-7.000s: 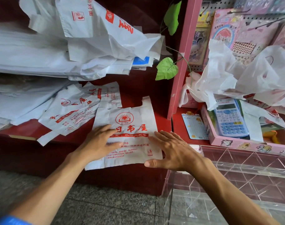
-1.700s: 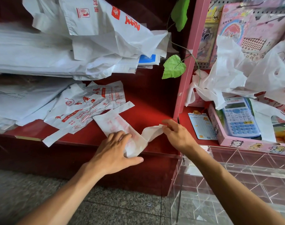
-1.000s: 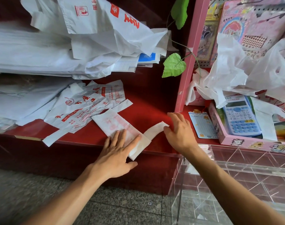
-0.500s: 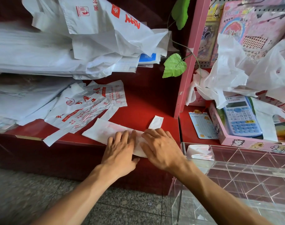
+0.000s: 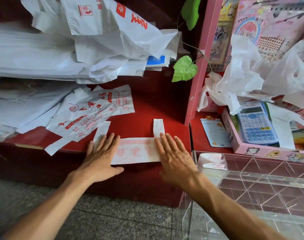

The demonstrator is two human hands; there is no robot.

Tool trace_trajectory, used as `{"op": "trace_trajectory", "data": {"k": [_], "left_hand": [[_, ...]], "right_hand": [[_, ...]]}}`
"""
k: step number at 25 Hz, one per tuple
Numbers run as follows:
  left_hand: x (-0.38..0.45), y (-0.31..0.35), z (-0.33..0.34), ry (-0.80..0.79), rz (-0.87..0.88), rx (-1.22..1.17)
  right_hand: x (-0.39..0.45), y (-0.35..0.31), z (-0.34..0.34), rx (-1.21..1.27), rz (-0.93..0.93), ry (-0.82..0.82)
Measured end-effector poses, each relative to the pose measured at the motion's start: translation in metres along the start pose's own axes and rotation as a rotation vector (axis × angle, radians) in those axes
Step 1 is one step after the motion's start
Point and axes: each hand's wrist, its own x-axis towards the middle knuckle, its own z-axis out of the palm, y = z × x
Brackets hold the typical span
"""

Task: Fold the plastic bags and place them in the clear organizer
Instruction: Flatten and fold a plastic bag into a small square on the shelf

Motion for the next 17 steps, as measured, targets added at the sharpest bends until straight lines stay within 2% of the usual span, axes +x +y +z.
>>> {"op": "trace_trajectory", "data": {"k": [2, 5, 7, 9, 12, 14, 17], "left_hand": [[-0.001, 0.017, -0.003, 0.071, 0.010, 0.095], [-0.003, 0.048, -0.005, 0.169, 0.114, 0.129], [-0.003, 0.063, -0.001, 0.151, 0.207, 0.117], [-0.003, 0.068, 0.005, 0.100, 0.234, 0.086], [0.001, 0.070, 0.008, 0.042, 0.264, 0.041], [0.007, 0.066, 0.004, -0.001, 0.240, -0.005], [0.016, 0.032, -0.005, -0.042, 0.023, -0.099]], "right_hand": [[0.001, -0.016, 0.002, 0.043, -0.088, 0.066], [0.002, -0.025, 0.004, 0.094, -0.125, 0.015], [0.005, -0.019, 0.007, 0.078, -0.055, 0.035], [0.007, -0.011, 0.007, 0.097, 0.019, -0.012], [0.009, -0.007, 0.009, 0.080, 0.025, -0.022], [0.010, -0.005, 0.012, 0.111, 0.013, -0.024], [0.014, 0.001, 0.014, 0.114, 0.012, -0.043]]}}
